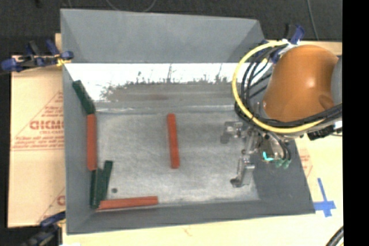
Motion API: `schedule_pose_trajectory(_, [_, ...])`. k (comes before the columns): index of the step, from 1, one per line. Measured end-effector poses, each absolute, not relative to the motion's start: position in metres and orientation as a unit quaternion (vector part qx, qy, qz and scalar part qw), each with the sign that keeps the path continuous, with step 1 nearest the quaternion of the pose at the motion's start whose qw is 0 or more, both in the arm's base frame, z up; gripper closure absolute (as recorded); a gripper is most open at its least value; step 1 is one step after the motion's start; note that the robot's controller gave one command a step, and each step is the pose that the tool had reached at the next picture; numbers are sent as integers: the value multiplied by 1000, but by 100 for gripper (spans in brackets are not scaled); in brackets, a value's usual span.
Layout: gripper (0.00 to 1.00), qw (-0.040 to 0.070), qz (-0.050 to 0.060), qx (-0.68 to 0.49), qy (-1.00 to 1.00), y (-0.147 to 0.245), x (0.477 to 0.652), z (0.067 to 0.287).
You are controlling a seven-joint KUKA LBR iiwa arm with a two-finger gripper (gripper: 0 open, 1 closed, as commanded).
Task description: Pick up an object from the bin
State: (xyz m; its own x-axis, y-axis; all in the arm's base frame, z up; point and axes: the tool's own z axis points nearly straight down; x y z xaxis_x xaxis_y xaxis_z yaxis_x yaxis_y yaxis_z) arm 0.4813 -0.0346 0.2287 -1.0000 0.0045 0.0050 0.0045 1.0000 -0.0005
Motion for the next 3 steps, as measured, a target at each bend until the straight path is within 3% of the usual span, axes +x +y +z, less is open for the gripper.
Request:
schedule_pose_trajectory(1, [0, 0, 1, 148, -989, -95, 499, 72])
schedule_pose_trajectory(2, [0, -3, 3, 359, -933, -140, 547, 118])
schedule_pose_trajectory(3, [0, -2, -5, 487, -873, -156, 537, 123])
